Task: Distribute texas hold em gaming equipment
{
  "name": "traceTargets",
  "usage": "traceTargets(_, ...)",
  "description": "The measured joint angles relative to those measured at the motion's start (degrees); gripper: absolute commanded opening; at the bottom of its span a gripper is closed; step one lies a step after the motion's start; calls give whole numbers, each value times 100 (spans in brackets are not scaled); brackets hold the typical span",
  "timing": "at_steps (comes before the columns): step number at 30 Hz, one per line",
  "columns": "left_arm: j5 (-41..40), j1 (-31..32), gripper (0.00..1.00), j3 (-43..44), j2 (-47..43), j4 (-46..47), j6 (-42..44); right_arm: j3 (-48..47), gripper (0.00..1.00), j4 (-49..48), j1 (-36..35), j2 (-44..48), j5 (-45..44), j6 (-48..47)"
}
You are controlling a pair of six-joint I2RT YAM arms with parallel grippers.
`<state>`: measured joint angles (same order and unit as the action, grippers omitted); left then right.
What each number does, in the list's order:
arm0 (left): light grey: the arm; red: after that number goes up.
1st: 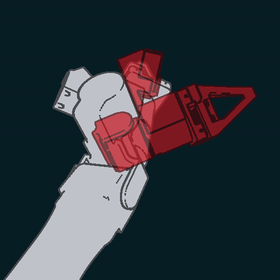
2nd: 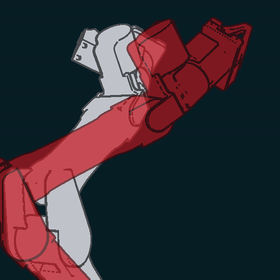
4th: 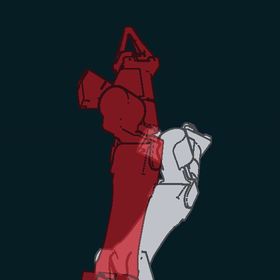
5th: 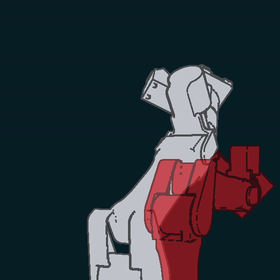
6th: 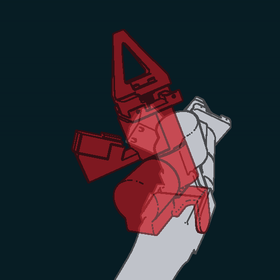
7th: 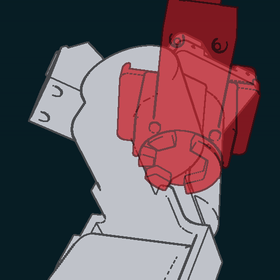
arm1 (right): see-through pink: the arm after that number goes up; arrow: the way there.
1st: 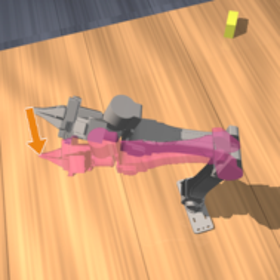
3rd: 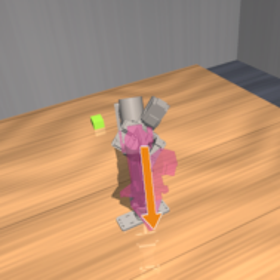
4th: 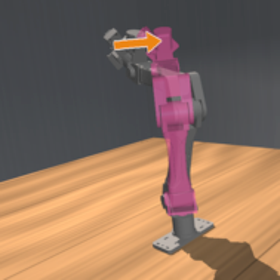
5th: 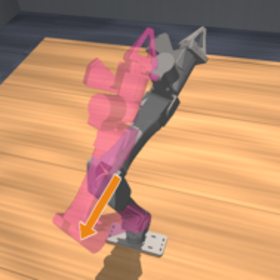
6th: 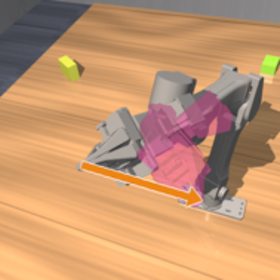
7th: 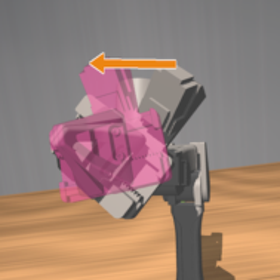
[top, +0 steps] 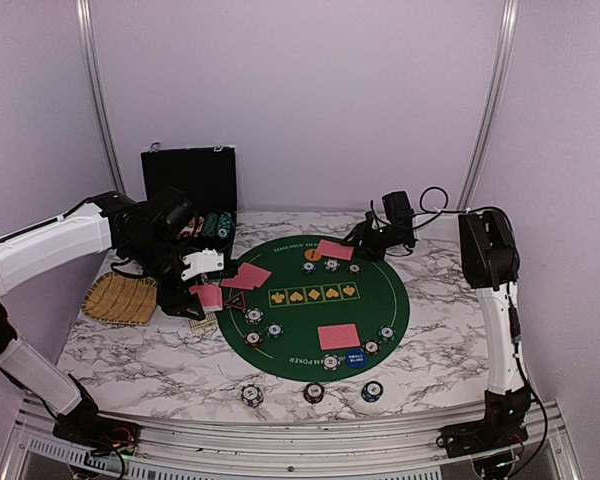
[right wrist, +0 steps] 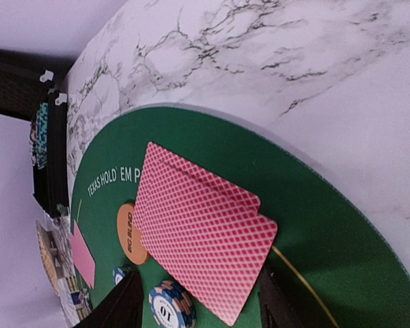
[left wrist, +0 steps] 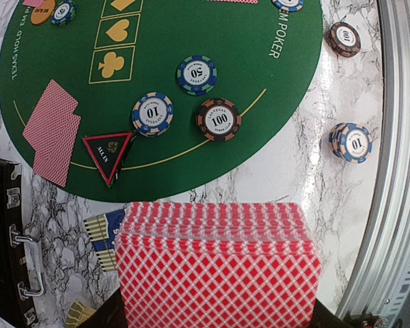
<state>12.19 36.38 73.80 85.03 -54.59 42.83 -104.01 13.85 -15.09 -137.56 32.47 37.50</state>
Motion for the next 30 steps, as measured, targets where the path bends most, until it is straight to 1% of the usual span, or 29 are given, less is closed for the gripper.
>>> traceTargets(2, 0, 0, 15, 0, 0, 0, 0, -9, 67, 164, 0, 79, -138, -138)
traceTargets(8, 0, 0, 15, 0, 0, -2, 0, 0, 78, 750, -48, 476, -723, -511)
traceTargets(13, 0, -2, 15, 0, 0, -2, 0, 461, 84, 772, -177, 1263, -1012, -662)
traceTargets(17, 2, 0, 15, 0, 0, -2, -2, 1355, 87, 356, -522, 2175, -815, -520)
traceTargets(18, 2, 0, 15, 4, 0, -4, -4, 1746, 87, 50, -654, 2503, -647, -369)
traceTargets(19, 7, 0, 15, 11, 0, -2, -7, 1878, 88, -28, -811, 2616, -573, -304)
traceTargets(22, 37, -2, 15, 48, 2, -15, -22, 2621, 90, -791, -1309, 3091, -214, 120)
traceTargets(26, 87, 0, 15, 96, 2, -22, -26, 3244, 91, -1598, -1950, 3327, 190, 682)
traceTargets(30, 116, -2, 15, 146, 7, -17, -33, 3512, 91, -2225, -2540, 3316, 485, 1167)
